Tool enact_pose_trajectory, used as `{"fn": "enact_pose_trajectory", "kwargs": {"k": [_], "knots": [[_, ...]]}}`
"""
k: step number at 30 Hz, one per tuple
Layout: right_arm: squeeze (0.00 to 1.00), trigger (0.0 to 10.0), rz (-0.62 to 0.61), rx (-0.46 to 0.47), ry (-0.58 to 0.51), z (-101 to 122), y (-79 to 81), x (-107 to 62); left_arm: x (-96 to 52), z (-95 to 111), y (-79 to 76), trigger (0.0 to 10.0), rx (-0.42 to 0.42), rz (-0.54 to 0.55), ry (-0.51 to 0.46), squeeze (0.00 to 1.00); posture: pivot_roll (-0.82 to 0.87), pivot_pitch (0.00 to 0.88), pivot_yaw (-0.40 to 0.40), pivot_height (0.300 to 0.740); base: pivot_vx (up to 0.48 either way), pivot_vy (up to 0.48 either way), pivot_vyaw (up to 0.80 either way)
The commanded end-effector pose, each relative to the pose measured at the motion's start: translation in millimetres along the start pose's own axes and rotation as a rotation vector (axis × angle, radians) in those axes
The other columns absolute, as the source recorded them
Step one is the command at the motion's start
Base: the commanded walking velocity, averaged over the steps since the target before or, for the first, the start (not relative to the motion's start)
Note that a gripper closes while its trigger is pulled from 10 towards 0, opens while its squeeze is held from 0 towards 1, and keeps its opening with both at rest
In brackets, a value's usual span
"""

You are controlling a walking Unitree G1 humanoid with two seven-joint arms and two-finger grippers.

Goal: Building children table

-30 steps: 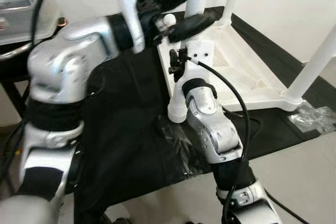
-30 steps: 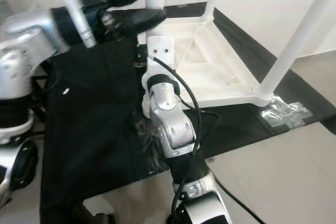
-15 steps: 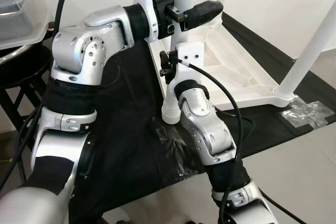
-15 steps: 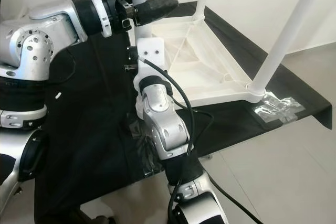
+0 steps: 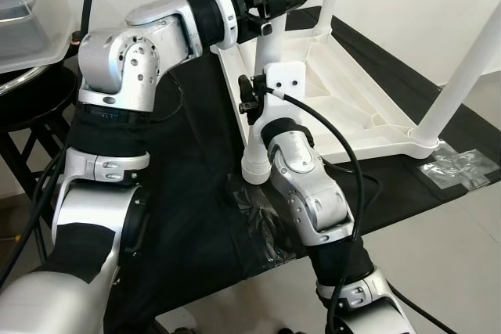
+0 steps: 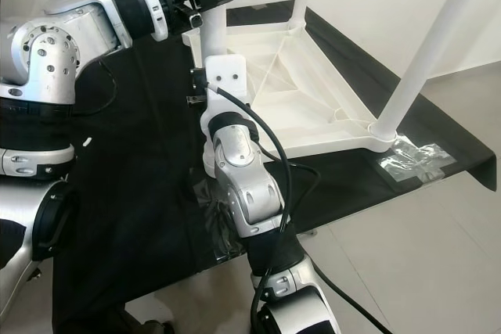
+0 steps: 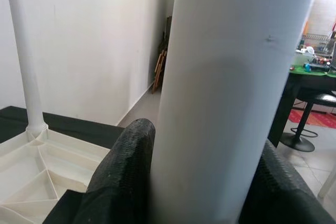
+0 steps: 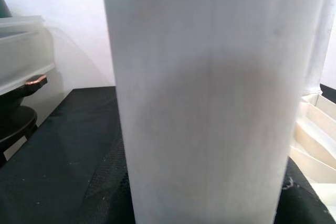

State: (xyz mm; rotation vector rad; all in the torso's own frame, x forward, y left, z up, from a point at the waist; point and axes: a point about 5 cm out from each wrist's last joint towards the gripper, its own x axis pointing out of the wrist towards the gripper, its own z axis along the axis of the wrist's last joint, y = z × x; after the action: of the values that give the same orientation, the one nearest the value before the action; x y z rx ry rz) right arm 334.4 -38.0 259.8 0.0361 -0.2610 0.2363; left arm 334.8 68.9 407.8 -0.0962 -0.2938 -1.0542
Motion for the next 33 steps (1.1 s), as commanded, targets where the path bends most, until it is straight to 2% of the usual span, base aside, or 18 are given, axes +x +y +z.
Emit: {"fn": "enact_pose_trajectory", "kwargs": {"k": [1, 2, 3, 4, 8, 10, 11, 12, 13, 14, 18, 21, 22, 24, 26, 28, 32, 33], "knots": [[0.0, 10.0, 0.05, 0.037, 0.058, -16, 2.8, -0.7, 4.7, 0, -5.6, 0.0, -0.018, -0.048, 0.027, 0.0, 0.09, 0.219, 0.036, 0.74, 0.0, 0.0, 0.0], [0.0, 10.0, 0.05, 0.037, 0.058, -16, 2.8, -0.7, 4.7, 0, -5.6, 0.0, -0.018, -0.048, 0.027, 0.0, 0.09, 0.219, 0.036, 0.74, 0.0, 0.0, 0.0], [0.85, 10.0, 0.072, 0.04, 0.045, -13, 1.3, 0.0, 5.0, 1, -5.9, 0.0, -0.017, -0.051, 0.03, 0.0, 0.09, 0.219, 0.036, 0.74, 0.0, 0.0, 0.0], [1.0, 10.0, 0.095, 0.052, 0.03, -10, -0.8, 1.0, 5.4, 1, -6.0, 0.0, -0.017, -0.052, 0.031, 0.0, 0.09, 0.221, 0.037, 0.74, 0.0, 0.0, 0.0], [1.0, 10.0, 0.166, 0.068, -0.011, 0, -7.1, 4.6, 5.8, 2, -6.3, 0.0, -0.017, -0.055, 0.033, 0.0, 0.09, 0.223, 0.039, 0.74, 0.0, 0.0, 0.0], [1.0, 10.0, 0.313, 0.069, -0.058, 13, -13.9, 7.9, 6.2, 3, -7.2, 0.0, -0.018, -0.062, 0.033, 0.0, 0.09, 0.226, 0.04, 0.74, 0.0, 0.0, 0.0], [0.95, 10.0, 0.411, 0.07, -0.066, 19, -19.6, 9.3, 6.4, 3, -7.9, 0.0, -0.016, -0.066, 0.034, 0.0, 0.09, 0.23, 0.04, 0.74, 0.0, 0.0, 0.0], [0.53, 10.0, 0.473, 0.039, -0.075, 24, -26.1, 10.5, 6.7, 3, -8.6, 0.0, -0.018, -0.071, 0.033, 0.0, 0.09, 0.23, 0.042, 0.74, 0.0, 0.0, 0.0], [0.53, 10.0, 0.473, 0.039, -0.075, 24, -26.1, 10.5, 6.7, 3, -8.6, 0.0, -0.018, -0.071, 0.033, 0.0, 0.09, 0.23, 0.042, 0.74, 0.0, 0.0, 0.0], [0.0, 10.0, 0.542, 0.014, -0.067, 28, -34.7, 12.6, 7.1, 3, -9.7, 0.0, -0.018, -0.075, 0.034, 0.0, 0.09, 0.233, 0.041, 0.74, 0.0, 0.0, 0.0], [0.0, 10.0, 0.642, -0.043, -0.042, 35, -50.5, 17.6, 7.7, 3, -12.0, 0.0, -0.02, -0.085, 0.037, 0.0, 0.1, 0.234, 0.043, 0.74, 0.0, 0.0, 0.0], [0.0, 10.0, 0.868, -0.072, -0.002, 41, -59.0, 15.6, 7.8, 3, -13.6, 0.0, -0.022, -0.094, 0.039, 0.0, 0.1, 0.234, 0.043, 0.74, 0.0, 0.0, 0.0], [0.0, 10.0, 0.868, -0.072, -0.002, 41, -59.0, 15.6, 7.8, 3, -13.6, 0.0, -0.022, -0.094, 0.039, 0.0, 0.1, 0.234, 0.043, 0.74, 0.0, 0.0, 0.0], [0.0, 10.0, 0.986, -0.065, 0.011, 45, -62.0, 14.0, 7.9, 3, -14.2, 0.0, -0.022, -0.098, 0.037, 0.0, 0.1, 0.234, 0.043, 0.74, 0.0, 0.0, 0.0], [0.0, 10.0, 0.986, -0.065, 0.011, 45, -62.0, 14.0, 7.9, 3, -14.2, 0.0, -0.022, -0.098, 0.037, 0.0, 0.1, 0.234, 0.043, 0.74, 0.0, 0.0, 0.0], [0.0, 10.0, 1.062, -0.048, 0.031, 48, -67.1, 17.4, 7.6, 4, -15.8, 0.0, -0.023, -0.104, 0.031, 0.0, 0.1, 0.235, 0.039, 0.74, 0.0, 0.0, 0.0], [0.0, 10.0, 1.123, -0.025, 0.057, 51, -70.4, 21.7, 6.7, 5, -18.4, 0.0, -0.027, -0.112, 0.022, 0.0, 0.1, 0.235, 0.037, 0.74, 0.0, 0.0, 0.0], [0.0, 1.1, 1.161, -0.03, 0.067, 50, -69.8, 20.9, 6.2, 4, -19.5, 0.0, -0.028, -0.116, 0.02, 0.0, 0.1, 0.236, 0.035, 0.74, 0.0, 0.0, 0.0]]}}
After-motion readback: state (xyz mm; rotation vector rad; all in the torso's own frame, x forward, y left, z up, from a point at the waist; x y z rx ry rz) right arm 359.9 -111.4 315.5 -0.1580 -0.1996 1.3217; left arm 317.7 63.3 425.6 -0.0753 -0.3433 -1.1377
